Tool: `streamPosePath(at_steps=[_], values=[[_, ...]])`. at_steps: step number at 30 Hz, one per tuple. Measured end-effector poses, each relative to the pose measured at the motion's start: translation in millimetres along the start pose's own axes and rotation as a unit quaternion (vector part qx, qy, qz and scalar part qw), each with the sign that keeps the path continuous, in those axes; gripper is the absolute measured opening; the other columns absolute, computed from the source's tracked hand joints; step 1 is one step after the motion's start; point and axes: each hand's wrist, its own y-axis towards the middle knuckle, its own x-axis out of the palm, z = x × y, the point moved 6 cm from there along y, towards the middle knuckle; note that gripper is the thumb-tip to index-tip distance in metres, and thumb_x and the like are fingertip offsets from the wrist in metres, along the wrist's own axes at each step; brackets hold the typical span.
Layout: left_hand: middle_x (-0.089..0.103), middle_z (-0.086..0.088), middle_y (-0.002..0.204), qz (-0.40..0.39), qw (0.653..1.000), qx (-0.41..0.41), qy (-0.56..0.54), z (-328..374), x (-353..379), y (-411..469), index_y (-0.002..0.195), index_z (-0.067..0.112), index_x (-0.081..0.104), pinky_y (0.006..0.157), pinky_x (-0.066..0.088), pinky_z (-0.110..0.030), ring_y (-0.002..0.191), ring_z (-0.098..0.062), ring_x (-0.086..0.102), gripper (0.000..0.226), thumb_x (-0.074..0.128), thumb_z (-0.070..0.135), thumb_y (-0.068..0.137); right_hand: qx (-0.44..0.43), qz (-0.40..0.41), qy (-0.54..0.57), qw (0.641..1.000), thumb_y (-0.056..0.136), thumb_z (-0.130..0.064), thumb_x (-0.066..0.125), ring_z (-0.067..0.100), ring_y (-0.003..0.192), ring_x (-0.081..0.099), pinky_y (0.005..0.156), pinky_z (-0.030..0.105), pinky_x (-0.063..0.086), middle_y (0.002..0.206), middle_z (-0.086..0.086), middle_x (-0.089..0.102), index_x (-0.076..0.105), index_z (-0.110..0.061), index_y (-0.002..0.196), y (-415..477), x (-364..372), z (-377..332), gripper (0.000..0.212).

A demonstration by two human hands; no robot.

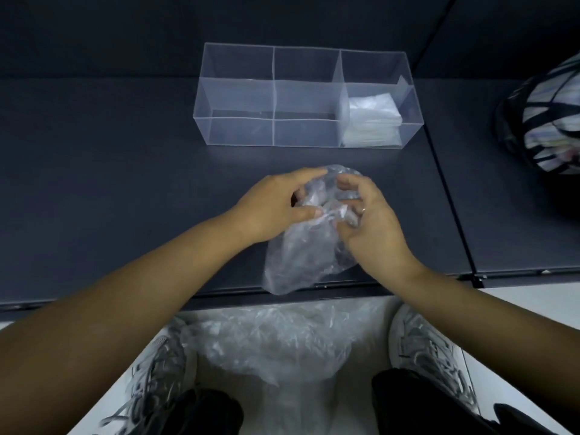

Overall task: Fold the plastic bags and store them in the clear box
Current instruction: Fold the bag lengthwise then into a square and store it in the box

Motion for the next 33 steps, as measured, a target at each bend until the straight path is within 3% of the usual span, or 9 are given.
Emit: streamPosePath(at_steps=[4, 8, 14, 17, 21, 24, 28, 31, 33], values=[[0.066, 0.003, 0.071, 0.1, 0.984, -0.058, -0.137, -15.0, -16.7, -10.5, 0.084, 0.01, 0.071, 0.066, 0.047, -0.019, 0.061, 0.0, 0.056, 0.011, 0.074, 0.02, 0.083, 0.009, 0.049, 0.018, 0.999, 0.082, -0.002, 0.07, -0.005, 0.068, 0.059, 0.065, 0.006, 0.043, 0.087, -0.007, 0.065, 0.065, -0.031, 0.083, 1.1, -25.8, 5.4, 0.029], [0.065, 0.01, 0.066, 0.199, 0.946, -0.098, -0.238, -31.9, -31.8, -35.0, 0.066, 0.023, 0.067, 0.061, 0.044, -0.012, 0.061, 0.002, 0.055, 0.02, 0.071, 0.028, 0.084, 0.045, 0.073, 0.104, 0.991, 0.082, -0.002, 0.071, 0.008, 0.067, 0.061, 0.065, 0.021, 0.051, 0.072, -0.004, 0.068, 0.068, -0.024, 0.078, 0.6, -47.4, 14.0, 0.023], [0.061, -0.008, 0.084, 0.245, 0.889, -0.086, -0.376, -27.9, -40.6, -59.1, 0.067, 0.016, 0.054, 0.093, 0.044, -0.031, 0.085, -0.014, 0.056, 0.035, 0.071, 0.045, 0.078, 0.082, 0.04, 0.187, 0.978, 0.082, -0.004, 0.07, 0.015, 0.073, 0.061, 0.075, 0.028, 0.054, 0.076, 0.007, 0.062, 0.068, -0.022, 0.095, 1.6, -62.2, 10.7, 0.022], [0.052, -0.002, 0.067, 0.256, 0.879, -0.066, -0.397, -22.4, -46.3, -66.7, 0.061, 0.021, 0.045, 0.074, 0.046, -0.024, 0.068, -0.013, 0.048, 0.039, 0.067, 0.045, 0.082, 0.098, 0.017, 0.201, 0.975, 0.085, -0.008, 0.067, 0.01, 0.066, 0.063, 0.065, 0.021, 0.054, 0.072, 0.001, 0.069, 0.068, -0.011, 0.081, 3.0, -65.5, 4.6, 0.005], [0.042, 0.004, 0.055, 0.284, 0.889, -0.068, -0.352, -23.6, -50.1, -78.7, 0.058, 0.022, 0.04, 0.059, 0.04, -0.016, 0.055, -0.007, 0.039, 0.039, 0.061, 0.043, 0.083, 0.102, 0.046, 0.244, 0.963, 0.094, -0.007, 0.055, 0.007, 0.06, 0.061, 0.059, 0.019, 0.052, 0.068, -0.003, 0.066, 0.059, -0.014, 0.084, 4.8, -72.1, 1.1, 0.013], [0.053, 0.007, 0.052, 0.269, 0.912, -0.12, -0.284, -31.3, -52.4, -84.4, 0.061, 0.015, 0.045, 0.059, 0.045, -0.017, 0.051, -0.005, 0.05, 0.041, 0.06, 0.048, 0.079, 0.079, 0.061, 0.211, 0.972, 0.096, -0.008, 0.053, 0.011, 0.06, 0.057, 0.057, 0.02, 0.051, 0.07, 0.005, 0.061, 0.058, -0.016, 0.085, 4.7, -72.6, -5.4, 0.014], [0.062, 0.016, 0.089, 0.246, 0.957, -0.117, -0.1, -22.6, -76.1, -78.6, 0.089, 0.032, 0.056, 0.073, 0.042, -0.01, 0.079, 0.01, 0.056, 0.042, 0.058, 0.07, 0.071, 0.053, 0.018, 0.191, 0.98, 0.094, -0.011, 0.057, 0.012, 0.053, 0.048, 0.049, 0.019, 0.043, 0.058, 0.0, 0.058, 0.06, -0.017, 0.082, 6.4, -56.9, -21.3, 0.014], [0.063, 0.024, 0.111, 0.088, 0.991, -0.039, -0.094, 9.4, -62.5, -55.0, 0.117, 0.042, 0.053, 0.091, 0.039, -0.012, 0.106, 0.011, 0.055, 0.059, 0.063, 0.072, 0.067, 0.023, -0.049, 0.178, 0.983, 0.094, -0.015, 0.059, 0.011, 0.047, 0.043, 0.045, 0.019, 0.037, 0.054, 0.0, 0.055, 0.062, -0.017, 0.077, 11.0, -33.9, -40.1, 0.017], [0.071, 0.011, 0.102, -0.01, 0.985, -0.05, -0.165, 19.4, -41.5, -43.8, 0.115, 0.033, 0.061, 0.087, 0.05, -0.023, 0.098, -0.004, 0.066, 0.052, 0.073, 0.06, 0.072, -0.003, -0.086, 0.173, 0.981, 0.094, -0.02, 0.06, 0.019, 0.052, 0.045, 0.05, 0.024, 0.04, 0.059, 0.012, 0.055, 0.063, -0.013, 0.08, 14.4, -21.4, -50.6, 0.016]])
